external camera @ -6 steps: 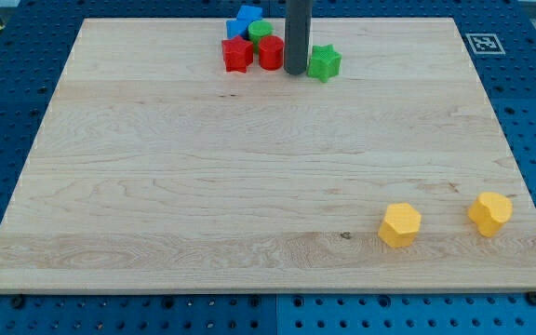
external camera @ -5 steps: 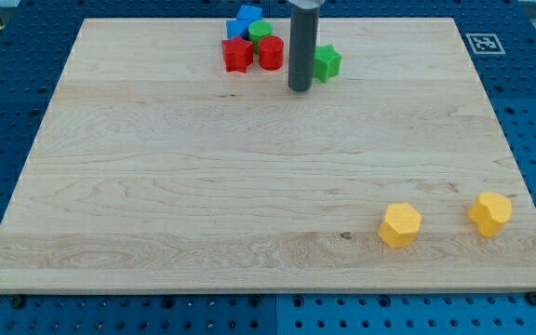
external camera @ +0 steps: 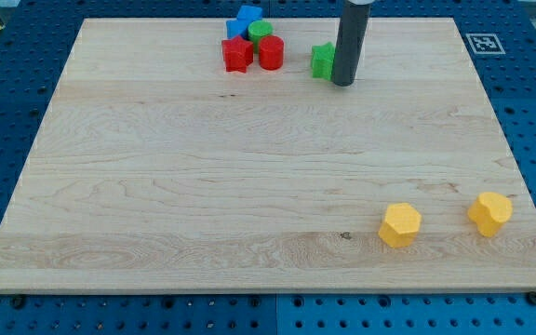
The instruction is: Push the green star into the group of blocks
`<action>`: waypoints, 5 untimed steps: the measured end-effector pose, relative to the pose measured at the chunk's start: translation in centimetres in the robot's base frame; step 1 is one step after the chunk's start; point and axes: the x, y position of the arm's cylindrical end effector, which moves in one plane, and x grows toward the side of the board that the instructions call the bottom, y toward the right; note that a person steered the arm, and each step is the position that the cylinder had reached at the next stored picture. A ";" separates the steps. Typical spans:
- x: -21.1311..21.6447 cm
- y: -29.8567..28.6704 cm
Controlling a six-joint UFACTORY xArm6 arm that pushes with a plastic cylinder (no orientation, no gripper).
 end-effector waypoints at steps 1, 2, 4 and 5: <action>-1.9 -1.7; -3.7 -3.6; -5.7 -4.8; -5.8 -5.9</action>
